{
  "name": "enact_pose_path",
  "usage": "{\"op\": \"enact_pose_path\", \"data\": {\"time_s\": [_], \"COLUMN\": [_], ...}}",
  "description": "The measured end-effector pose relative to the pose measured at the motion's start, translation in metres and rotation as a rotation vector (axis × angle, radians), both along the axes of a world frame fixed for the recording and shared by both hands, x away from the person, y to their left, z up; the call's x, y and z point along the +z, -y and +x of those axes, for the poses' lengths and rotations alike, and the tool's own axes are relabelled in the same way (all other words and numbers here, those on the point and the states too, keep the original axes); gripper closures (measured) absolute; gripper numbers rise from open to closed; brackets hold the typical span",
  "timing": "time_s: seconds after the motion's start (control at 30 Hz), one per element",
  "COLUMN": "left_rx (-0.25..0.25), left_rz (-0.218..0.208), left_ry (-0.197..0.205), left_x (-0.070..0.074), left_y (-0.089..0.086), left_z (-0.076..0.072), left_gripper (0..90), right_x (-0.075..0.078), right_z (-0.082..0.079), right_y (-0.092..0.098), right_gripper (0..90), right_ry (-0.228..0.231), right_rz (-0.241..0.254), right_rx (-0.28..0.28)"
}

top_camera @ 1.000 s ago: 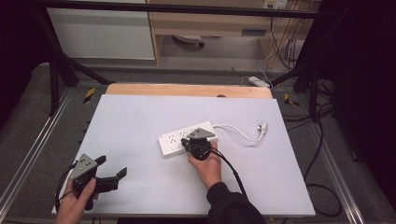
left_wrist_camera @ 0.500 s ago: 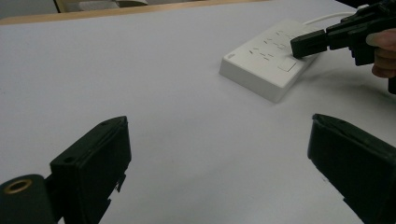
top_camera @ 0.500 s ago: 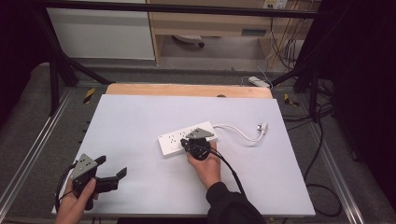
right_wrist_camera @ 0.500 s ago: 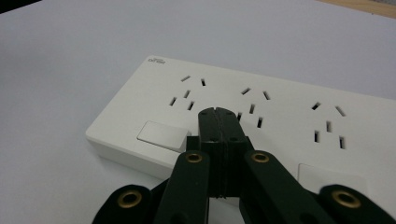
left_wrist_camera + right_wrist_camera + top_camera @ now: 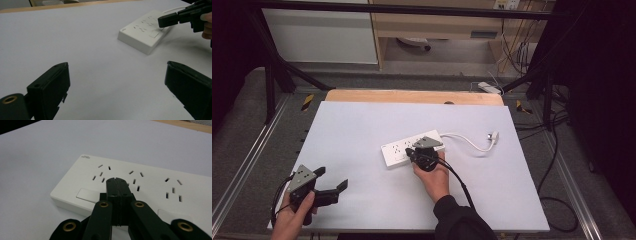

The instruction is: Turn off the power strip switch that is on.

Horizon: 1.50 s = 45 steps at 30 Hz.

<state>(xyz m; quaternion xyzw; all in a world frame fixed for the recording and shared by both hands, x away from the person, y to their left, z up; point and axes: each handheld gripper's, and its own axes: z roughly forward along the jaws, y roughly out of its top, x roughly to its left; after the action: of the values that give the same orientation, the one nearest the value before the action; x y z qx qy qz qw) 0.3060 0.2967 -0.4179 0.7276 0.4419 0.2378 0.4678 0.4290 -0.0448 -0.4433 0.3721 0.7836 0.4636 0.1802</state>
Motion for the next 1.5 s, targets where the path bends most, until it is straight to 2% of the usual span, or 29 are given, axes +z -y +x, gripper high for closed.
{"op": "enact_pose_path", "data": {"time_s": [0.3,0.43,0.5,0.6,0.67,0.77,0.8,0.83,0.9,1.0,1.17,1.5], "left_rx": [0.003,0.002,0.001,0.004,0.006,0.003,0.002,0.002,0.003,0.002,0.002,0.007], "left_rz": [-0.003,-0.001,0.000,0.000,0.002,0.001,0.001,0.000,0.001,-0.002,0.003,0.002], "left_ry": [0.002,0.000,0.000,0.001,0.001,0.000,0.000,0.000,0.000,0.000,-0.002,-0.006], "left_x": [0.000,0.000,0.000,0.000,0.000,0.000,0.000,0.000,0.000,0.000,0.000,-0.001], "left_y": [0.000,0.001,0.001,0.001,0.001,0.001,0.001,0.001,0.001,0.001,0.000,0.001], "left_z": [0.000,0.000,0.000,0.000,0.000,0.000,0.000,0.000,0.000,0.000,0.000,0.000], "left_gripper": [6.0,6.0,6.0,6.0,6.0,6.0,6.0,6.0,6.0,6.0,6.0,6.0], "right_x": [0.011,0.017,0.019,0.023,0.026,0.030,0.031,0.031,0.032,0.033,0.040,0.056], "right_z": [-0.005,-0.007,-0.008,-0.010,-0.010,-0.010,-0.009,-0.009,-0.008,-0.008,-0.009,-0.016], "right_y": [0.006,0.008,0.010,0.013,0.015,0.018,0.020,0.020,0.021,0.024,0.033,0.051], "right_gripper": [90.0,83.3,79.3,69.8,60.9,46.8,33.1,33.1,26.2,17.6,7.7,4.3], "right_ry": [-0.010,-0.025,-0.024,-0.041,-0.064,-0.081,-0.106,-0.106,-0.117,-0.116,-0.085,0.000], "right_rz": [0.053,0.089,0.082,0.096,0.124,0.116,0.112,0.112,0.099,0.085,0.062,0.079], "right_rx": [0.018,0.024,0.028,0.029,0.034,0.021,0.008,0.008,0.002,-0.015,-0.032,-0.031]}}
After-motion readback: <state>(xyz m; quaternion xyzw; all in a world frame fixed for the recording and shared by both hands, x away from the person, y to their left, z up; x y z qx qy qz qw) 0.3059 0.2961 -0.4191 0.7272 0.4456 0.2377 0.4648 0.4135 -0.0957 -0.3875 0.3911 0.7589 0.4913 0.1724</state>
